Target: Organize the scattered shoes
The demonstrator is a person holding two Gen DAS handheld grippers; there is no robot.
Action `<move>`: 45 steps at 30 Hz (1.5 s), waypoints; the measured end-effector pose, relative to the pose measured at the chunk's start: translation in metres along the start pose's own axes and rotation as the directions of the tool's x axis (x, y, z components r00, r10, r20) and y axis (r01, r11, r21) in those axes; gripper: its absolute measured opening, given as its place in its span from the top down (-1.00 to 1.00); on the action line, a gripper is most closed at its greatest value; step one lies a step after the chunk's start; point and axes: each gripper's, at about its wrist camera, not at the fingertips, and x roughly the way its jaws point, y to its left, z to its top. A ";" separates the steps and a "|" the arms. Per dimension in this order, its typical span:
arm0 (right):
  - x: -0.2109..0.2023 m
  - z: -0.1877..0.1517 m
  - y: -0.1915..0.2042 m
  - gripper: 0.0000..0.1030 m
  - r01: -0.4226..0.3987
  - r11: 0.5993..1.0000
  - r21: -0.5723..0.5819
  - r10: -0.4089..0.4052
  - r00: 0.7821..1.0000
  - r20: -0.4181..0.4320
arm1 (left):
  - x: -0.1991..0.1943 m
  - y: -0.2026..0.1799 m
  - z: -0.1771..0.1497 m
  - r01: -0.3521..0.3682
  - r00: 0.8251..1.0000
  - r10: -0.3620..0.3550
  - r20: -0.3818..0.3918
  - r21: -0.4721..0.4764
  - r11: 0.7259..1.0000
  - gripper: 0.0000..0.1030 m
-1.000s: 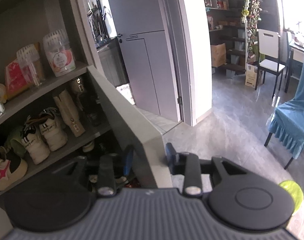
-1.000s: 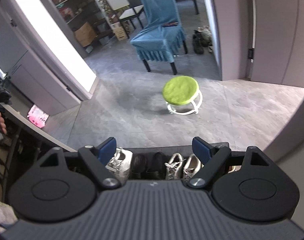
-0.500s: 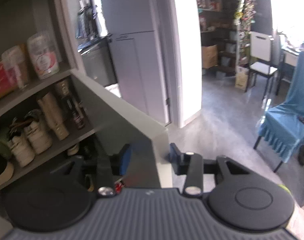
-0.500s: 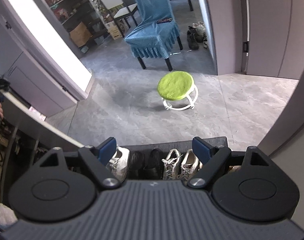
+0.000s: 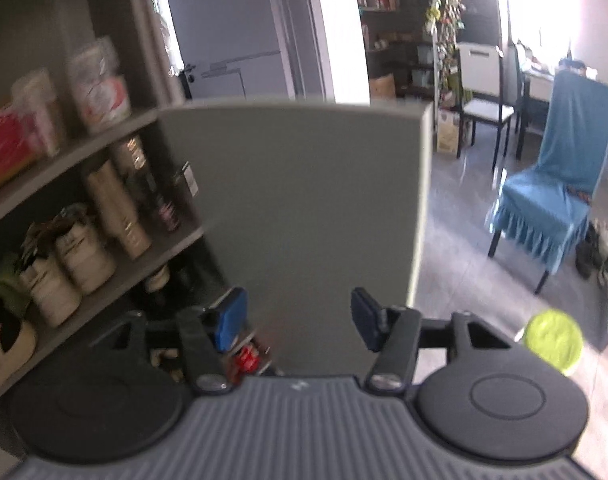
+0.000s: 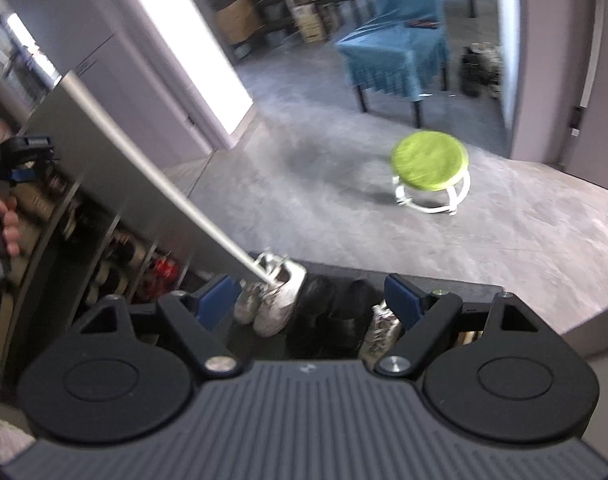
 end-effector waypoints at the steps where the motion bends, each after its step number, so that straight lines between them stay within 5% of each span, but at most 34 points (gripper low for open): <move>1: 0.005 -0.001 0.009 -0.64 -0.009 1.000 -0.016 0.009 1.000 -0.010 | -0.003 0.009 -0.012 0.008 1.000 -0.008 -0.002 0.006 1.000 -0.19; 4: 0.017 -0.004 0.036 -0.64 -0.034 0.998 -0.061 0.031 0.999 -0.041 | -0.011 0.034 -0.046 0.034 0.999 -0.034 -0.009 0.023 0.999 -0.27; 9: 0.033 -0.034 0.084 -0.64 0.039 0.997 -0.059 -0.041 0.999 -0.030 | -0.025 0.078 -0.104 0.077 0.997 -0.076 -0.022 0.050 0.996 -0.29; 14: 0.098 -0.081 0.116 -0.65 0.073 0.997 -0.025 -0.074 0.996 -0.041 | -0.019 0.100 -0.159 0.091 0.996 -0.092 -0.003 0.098 0.991 -0.50; 19: 0.232 -0.146 0.125 -0.65 0.008 0.996 -0.092 -0.015 0.997 -0.077 | 0.040 0.103 -0.229 0.079 0.997 -0.079 0.025 -0.014 0.997 -0.66; 30: 0.600 -0.323 0.028 -0.64 0.211 0.977 0.022 -0.210 0.977 -0.040 | 0.228 0.051 -0.406 0.145 0.988 -0.137 0.068 -0.130 0.981 -0.64; 33: 0.654 -0.354 0.007 -0.64 0.261 0.965 0.006 -0.261 0.965 0.024 | 0.259 0.060 -0.427 0.114 0.993 -0.116 -0.005 -0.148 0.982 -0.64; 38: 0.693 -0.371 -0.006 -0.73 0.307 0.952 -0.014 -0.302 0.943 0.139 | 0.277 0.074 -0.421 0.079 0.997 -0.080 -0.003 -0.150 0.985 -0.64; 45: 0.717 -0.387 0.004 -0.88 0.393 0.914 -0.100 -0.336 0.872 0.356 | 0.273 0.088 -0.415 0.131 0.991 -0.131 0.018 -0.218 0.967 -0.64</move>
